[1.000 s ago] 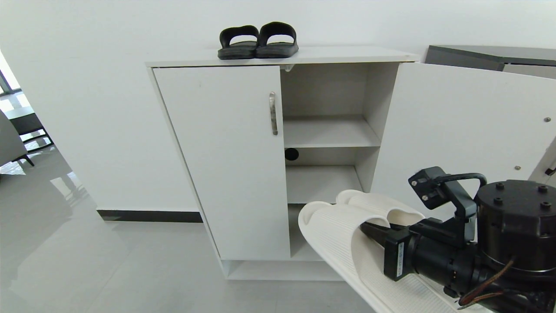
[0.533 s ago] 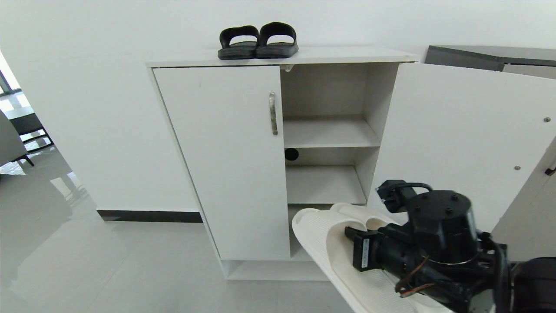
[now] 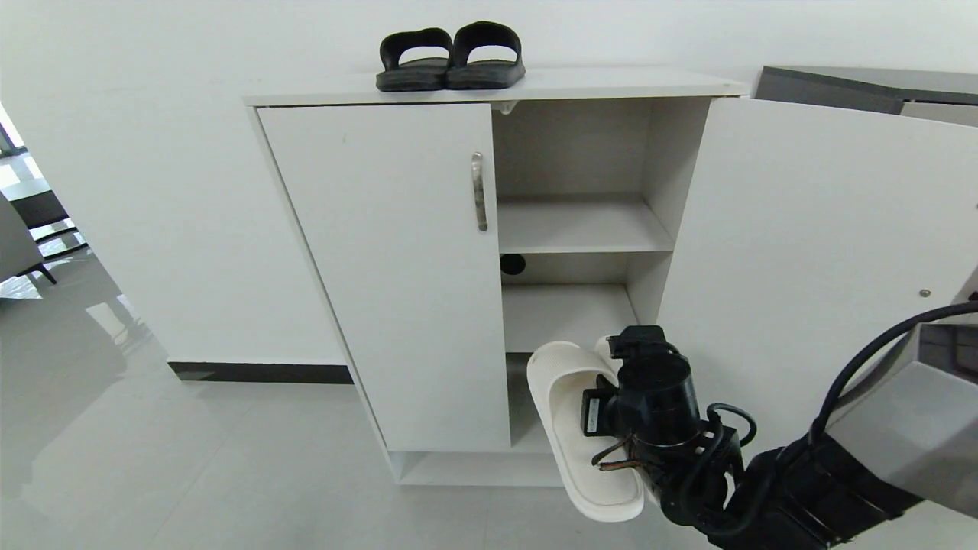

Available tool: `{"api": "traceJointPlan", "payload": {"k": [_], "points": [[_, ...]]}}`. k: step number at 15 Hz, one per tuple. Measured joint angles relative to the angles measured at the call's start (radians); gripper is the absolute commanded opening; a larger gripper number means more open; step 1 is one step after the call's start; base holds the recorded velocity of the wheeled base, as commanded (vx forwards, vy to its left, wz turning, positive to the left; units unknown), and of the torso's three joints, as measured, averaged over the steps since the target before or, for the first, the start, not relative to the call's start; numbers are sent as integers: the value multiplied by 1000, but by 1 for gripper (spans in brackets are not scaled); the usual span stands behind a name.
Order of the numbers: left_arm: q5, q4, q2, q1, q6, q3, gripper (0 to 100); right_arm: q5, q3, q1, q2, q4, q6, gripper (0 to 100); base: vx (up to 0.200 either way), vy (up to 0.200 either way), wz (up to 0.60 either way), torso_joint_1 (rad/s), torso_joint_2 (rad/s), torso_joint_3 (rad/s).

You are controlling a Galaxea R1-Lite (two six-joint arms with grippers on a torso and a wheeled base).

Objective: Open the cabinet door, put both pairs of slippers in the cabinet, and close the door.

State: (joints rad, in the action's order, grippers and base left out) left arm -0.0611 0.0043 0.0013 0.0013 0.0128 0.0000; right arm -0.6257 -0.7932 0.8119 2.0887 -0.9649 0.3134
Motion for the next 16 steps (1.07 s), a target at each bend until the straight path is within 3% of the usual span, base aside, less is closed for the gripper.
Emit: {"api": "traceJointPlan", "payload": {"k": [8,12,16], "points": [[0,0,0,0,0,0,0,-94,-113,-19,206,-362,-255,0,0,0,0,4,4,-196],[0,0,0,0,1,0,0,-136,-252,-40,256,-286,-327,0,0,0,0,4,3,-110],[0,0,0,0,0,0,0,-137,-286,-50,267,-269,-326,0,50,0,0,2,-1,-2]]}}
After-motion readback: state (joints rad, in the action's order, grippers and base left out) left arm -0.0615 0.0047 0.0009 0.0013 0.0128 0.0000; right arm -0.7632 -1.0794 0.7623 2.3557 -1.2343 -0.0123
